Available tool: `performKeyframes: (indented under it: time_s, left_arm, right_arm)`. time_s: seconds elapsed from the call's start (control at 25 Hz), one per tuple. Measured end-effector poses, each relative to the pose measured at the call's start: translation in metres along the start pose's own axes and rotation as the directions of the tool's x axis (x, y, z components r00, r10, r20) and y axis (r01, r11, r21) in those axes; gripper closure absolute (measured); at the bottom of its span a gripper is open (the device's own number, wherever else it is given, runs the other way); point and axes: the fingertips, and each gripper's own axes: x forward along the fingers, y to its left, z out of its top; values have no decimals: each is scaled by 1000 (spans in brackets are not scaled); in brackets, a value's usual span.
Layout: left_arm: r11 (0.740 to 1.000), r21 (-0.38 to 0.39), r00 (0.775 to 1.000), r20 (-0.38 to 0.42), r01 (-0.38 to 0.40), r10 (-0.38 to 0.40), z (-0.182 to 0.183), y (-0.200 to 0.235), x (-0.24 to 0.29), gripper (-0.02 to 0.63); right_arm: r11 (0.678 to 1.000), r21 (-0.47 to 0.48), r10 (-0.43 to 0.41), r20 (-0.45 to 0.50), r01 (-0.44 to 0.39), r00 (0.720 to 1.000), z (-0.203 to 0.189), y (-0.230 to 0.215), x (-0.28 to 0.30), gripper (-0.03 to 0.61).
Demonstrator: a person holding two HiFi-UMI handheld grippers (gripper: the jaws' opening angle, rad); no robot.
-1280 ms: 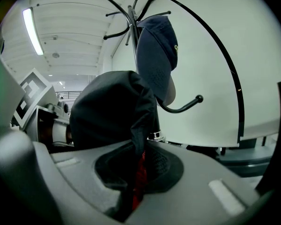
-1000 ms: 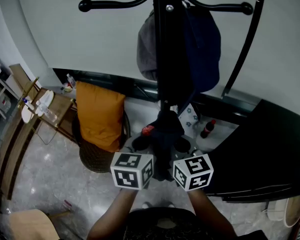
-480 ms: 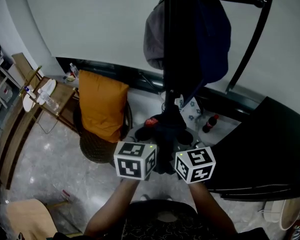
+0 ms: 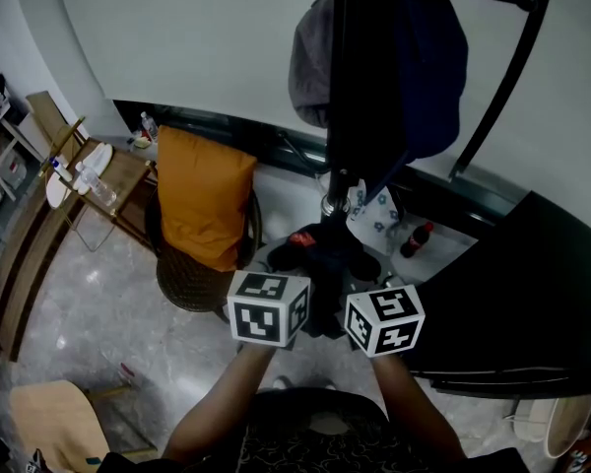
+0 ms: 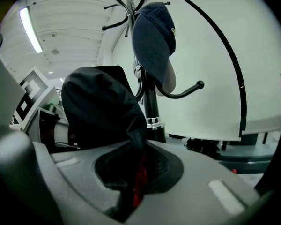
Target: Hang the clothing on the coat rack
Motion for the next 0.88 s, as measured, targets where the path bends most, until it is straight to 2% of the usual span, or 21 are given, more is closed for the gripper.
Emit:
performKeyframes:
  time_s: [0.88]
  left_arm:
    - [999, -29, 999, -28, -26, 25, -27, -5, -5, 579]
  right_arm:
    - [1000, 4, 31, -34, -31, 999, -25, 4, -10, 557]
